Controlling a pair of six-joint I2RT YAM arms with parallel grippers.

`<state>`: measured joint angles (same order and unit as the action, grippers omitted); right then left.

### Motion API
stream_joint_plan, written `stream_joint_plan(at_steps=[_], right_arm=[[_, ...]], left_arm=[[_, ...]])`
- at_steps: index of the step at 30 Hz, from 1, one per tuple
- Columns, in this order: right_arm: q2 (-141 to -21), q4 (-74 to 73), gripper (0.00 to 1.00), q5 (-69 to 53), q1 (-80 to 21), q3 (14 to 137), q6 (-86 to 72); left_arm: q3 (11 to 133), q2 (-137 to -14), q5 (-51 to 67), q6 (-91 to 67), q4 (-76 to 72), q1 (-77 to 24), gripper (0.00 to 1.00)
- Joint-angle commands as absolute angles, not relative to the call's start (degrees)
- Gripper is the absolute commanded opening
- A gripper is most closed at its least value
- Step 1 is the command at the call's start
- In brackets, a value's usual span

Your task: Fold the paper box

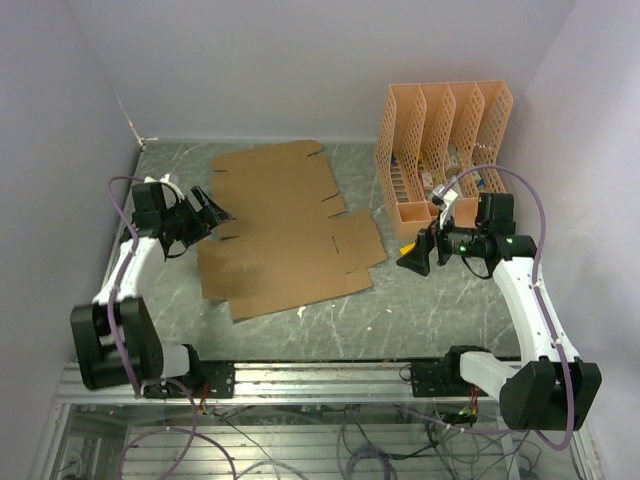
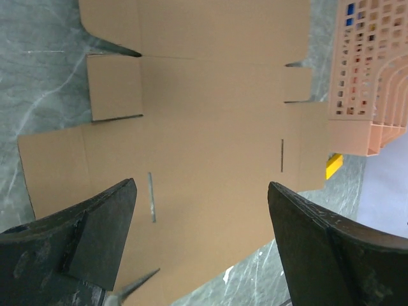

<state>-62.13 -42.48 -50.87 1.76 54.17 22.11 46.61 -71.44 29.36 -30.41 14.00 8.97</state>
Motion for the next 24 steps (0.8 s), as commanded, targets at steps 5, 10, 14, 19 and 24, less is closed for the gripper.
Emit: stream_joint_plan(at_steps=[5, 10, 14, 19, 24], right_arm=[[-59.16, -38.12, 1.00, -53.43, 1.42, 50.48, 22.80], [-58.24, -37.37, 1.00, -53.38, 1.55, 49.38, 22.37], [-57.96, -37.00, 1.00, -53.56, 1.56, 48.91, 22.21], [-57.68, -36.45, 1.00, -53.88, 1.50, 48.23, 21.95], [-57.73, -35.50, 1.00, -53.57, 1.54, 47.42, 21.42]], left_arm=[[57.05, -90.09, 31.29, -27.25, 5.34, 12.30, 0.91], [61.56, -99.98, 31.58, -25.77, 2.08, 13.77, 0.88], [64.68, -106.81, 32.90, -27.04, -0.12, 14.21, 0.84], [68.78, -113.30, 35.26, -28.48, -2.03, 14.18, 0.78], [72.10, -118.54, 39.66, -30.46, -3.89, 14.03, 0.65]])
